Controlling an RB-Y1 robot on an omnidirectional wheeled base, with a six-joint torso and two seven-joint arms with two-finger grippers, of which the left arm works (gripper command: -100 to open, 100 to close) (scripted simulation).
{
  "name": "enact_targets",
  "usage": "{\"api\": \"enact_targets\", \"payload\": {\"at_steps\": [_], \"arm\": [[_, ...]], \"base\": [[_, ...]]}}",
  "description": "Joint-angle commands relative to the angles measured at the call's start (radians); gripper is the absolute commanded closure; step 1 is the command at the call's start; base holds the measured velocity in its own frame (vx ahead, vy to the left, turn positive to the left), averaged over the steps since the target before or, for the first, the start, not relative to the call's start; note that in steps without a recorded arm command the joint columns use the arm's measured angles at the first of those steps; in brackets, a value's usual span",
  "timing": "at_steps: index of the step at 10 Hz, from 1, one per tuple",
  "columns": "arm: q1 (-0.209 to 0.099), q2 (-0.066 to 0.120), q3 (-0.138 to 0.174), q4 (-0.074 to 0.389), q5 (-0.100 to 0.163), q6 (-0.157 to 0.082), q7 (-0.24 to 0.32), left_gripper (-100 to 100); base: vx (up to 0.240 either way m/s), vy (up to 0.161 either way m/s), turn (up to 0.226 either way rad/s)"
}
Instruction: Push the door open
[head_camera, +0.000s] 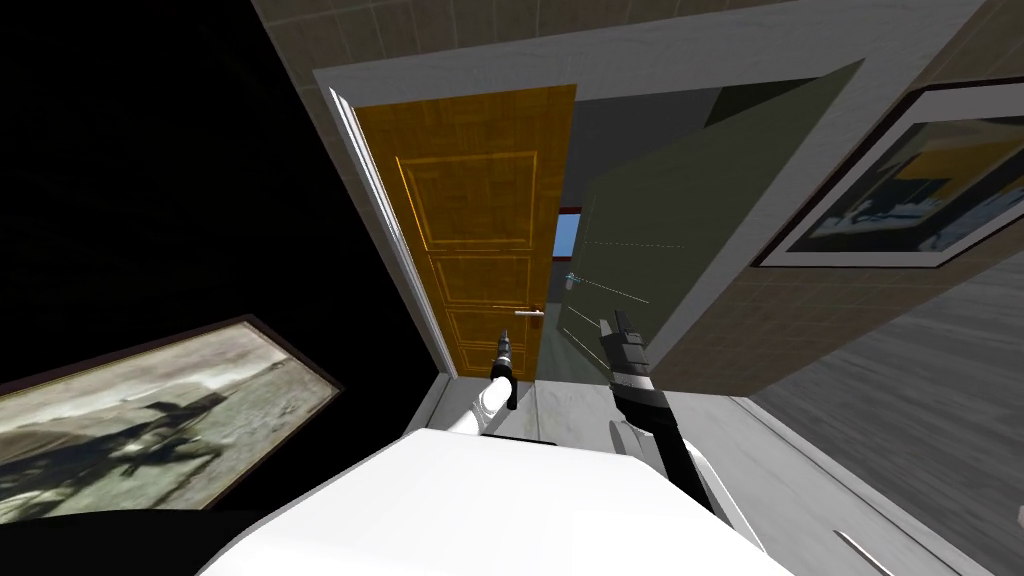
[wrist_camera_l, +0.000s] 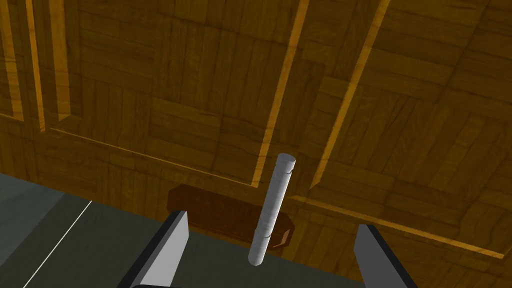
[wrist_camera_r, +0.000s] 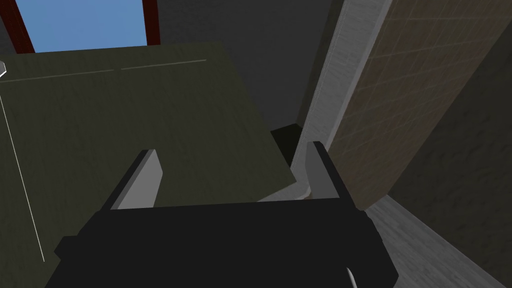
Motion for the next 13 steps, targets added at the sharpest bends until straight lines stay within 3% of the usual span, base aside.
{"api": "enact_targets", "payload": {"at_steps": [1, 4, 7, 8, 13], "arm": [[-0.016, -0.007, -0.01, 0.026, -0.028, 0.025, -0.013, -100], [-0.041, -0.021, -0.03, 0.066, -0.083, 0.07, -0.047, -100], [-0.054, -0.03, -0.04, 0.087, -0.11, 0.092, -0.065, -100], [-0.049, -0.027, -0.037, 0.076, -0.102, 0.085, -0.065, -100], [-0.048, -0.01, -0.037, 0.077, -0.1, 0.095, -0.071, -100]], "base": [[0.091, -0.09, -0.008], [0.08, -0.138, -0.023], [0.05, -0.193, -0.022], [0.022, -0.08, 0.004], [0.013, 0.171, 0.005]]}}
